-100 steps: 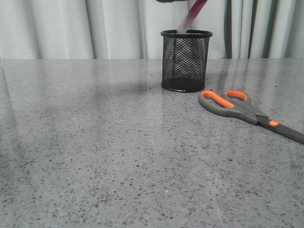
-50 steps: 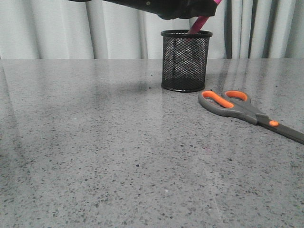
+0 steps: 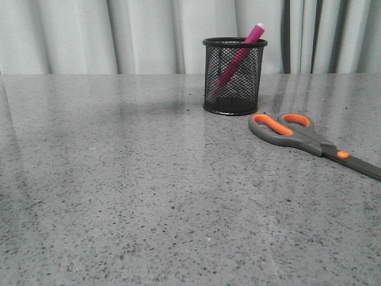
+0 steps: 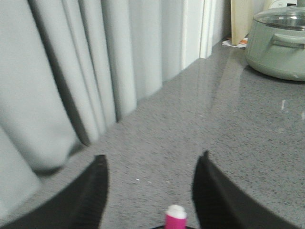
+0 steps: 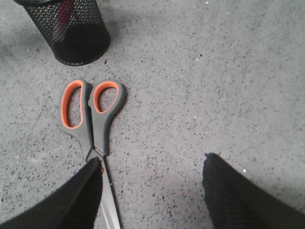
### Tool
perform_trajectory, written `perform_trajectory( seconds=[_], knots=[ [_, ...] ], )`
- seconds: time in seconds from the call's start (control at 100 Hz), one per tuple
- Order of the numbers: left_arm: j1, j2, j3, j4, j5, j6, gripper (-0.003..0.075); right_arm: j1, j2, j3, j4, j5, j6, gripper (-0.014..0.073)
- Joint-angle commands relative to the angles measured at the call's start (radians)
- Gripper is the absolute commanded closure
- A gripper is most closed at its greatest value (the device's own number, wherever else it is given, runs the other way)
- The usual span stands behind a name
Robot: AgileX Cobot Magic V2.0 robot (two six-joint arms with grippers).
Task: Put pen and scissors into bin
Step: 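Withdraw the left gripper from the mesh cup, then lower the right gripper onto the scissors' pivot and close it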
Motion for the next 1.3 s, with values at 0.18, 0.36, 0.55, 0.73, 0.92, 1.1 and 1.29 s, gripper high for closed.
perform_trajectory(
  seconds=[0.18, 0.36, 0.55, 0.73, 0.92, 1.1, 1.29],
  knots=[
    [0.086, -0.243, -0.034, 0.426, 0.116, -0.338, 0.0740, -0.002, 0.002, -0.034, 0.076, -0.104, -0.013, 0.0181],
    [0.156, -0.358, 0.000, 0.761, 0.117, -0.681, 0.0740, -0.002, 0.002, -0.034, 0.120, -0.127, -0.013, 0.0181],
    [0.246, -0.534, 0.210, 0.847, 0.042, -0.822, 0.0740, -0.002, 0.004, -0.040, 0.151, -0.100, -0.030, 0.0181],
    [0.358, -0.737, 0.488, 0.796, -0.015, -0.822, 0.0740, 0.000, 0.074, -0.104, 0.189, 0.064, -0.168, 0.0181],
    [0.477, -0.914, 0.698, 0.669, -0.034, -0.815, 0.0739, 0.077, 0.255, -0.196, 0.216, 0.202, -0.255, 0.0181],
    [0.531, -1.041, 0.789, 0.684, -0.040, -0.807, 0.0739, 0.132, 0.413, -0.306, 0.178, 0.263, -0.255, 0.0181],
    [0.535, -1.091, 0.811, 0.697, -0.051, -0.807, 0.0739, 0.208, 0.543, -0.433, 0.064, 0.325, -0.253, 0.0181]
  ],
)
